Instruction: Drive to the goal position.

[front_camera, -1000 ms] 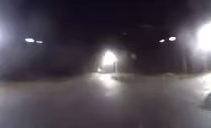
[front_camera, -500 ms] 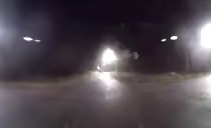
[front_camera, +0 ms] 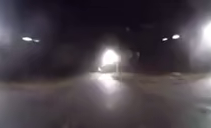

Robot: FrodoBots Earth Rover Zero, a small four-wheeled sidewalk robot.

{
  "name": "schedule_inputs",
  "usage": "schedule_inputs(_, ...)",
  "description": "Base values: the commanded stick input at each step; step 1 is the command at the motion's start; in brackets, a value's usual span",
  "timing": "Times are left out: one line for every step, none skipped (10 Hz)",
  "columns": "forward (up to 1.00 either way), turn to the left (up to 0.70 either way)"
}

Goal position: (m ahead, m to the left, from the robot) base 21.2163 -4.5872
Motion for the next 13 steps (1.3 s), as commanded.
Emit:
schedule_inputs(1.00,0.12)
schedule_inputs(1.00,0.12)
schedule_inputs(1.00,0.12)
schedule_inputs(1.00,0.12)
schedule_inputs(1.00,0.12)
schedule_inputs(1.00,0.12)
schedule_inputs(1.00,0.12)
schedule_inputs(1.00,0.09)
schedule_inputs(1.00,0.06)
schedule_inputs(1.00,0.04)
schedule_inputs(1.00,0.04)
schedule_inputs(1.00,0.04)
schedule_inputs(1.00,0.04)
